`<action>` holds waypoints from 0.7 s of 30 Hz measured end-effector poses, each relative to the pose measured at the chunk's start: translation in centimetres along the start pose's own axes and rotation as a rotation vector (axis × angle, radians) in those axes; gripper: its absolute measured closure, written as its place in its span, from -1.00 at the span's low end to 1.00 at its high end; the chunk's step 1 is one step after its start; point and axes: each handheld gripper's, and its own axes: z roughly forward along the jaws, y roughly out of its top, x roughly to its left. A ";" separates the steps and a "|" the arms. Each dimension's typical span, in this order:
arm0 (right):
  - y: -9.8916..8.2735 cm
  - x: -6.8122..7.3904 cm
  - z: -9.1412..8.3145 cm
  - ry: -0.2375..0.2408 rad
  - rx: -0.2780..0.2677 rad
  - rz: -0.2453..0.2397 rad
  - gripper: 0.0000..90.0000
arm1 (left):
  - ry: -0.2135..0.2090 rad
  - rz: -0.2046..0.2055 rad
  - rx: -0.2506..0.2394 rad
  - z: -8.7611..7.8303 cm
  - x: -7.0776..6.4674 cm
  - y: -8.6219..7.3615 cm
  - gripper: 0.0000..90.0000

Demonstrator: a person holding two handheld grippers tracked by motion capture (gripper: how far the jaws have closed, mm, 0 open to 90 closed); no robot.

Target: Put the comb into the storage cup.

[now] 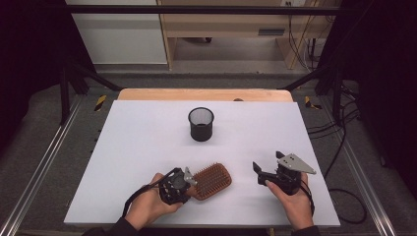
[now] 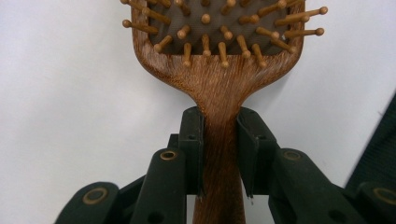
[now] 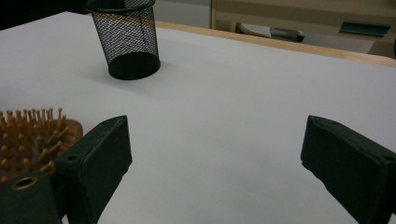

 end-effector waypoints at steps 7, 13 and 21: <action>0.1 0.1 -0.2 0.013 -0.007 0.023 -0.81 | 0.057 -0.037 -0.134 -0.8 1.2 0.0 0.62; 0.6 0.5 -0.2 0.064 -0.024 0.085 -0.85 | 0.105 -0.066 -0.233 -1.5 2.3 0.1 0.62; 1.0 3.0 1.2 0.191 0.003 0.115 -0.88 | 0.144 -0.047 -0.296 -0.6 2.8 0.4 0.62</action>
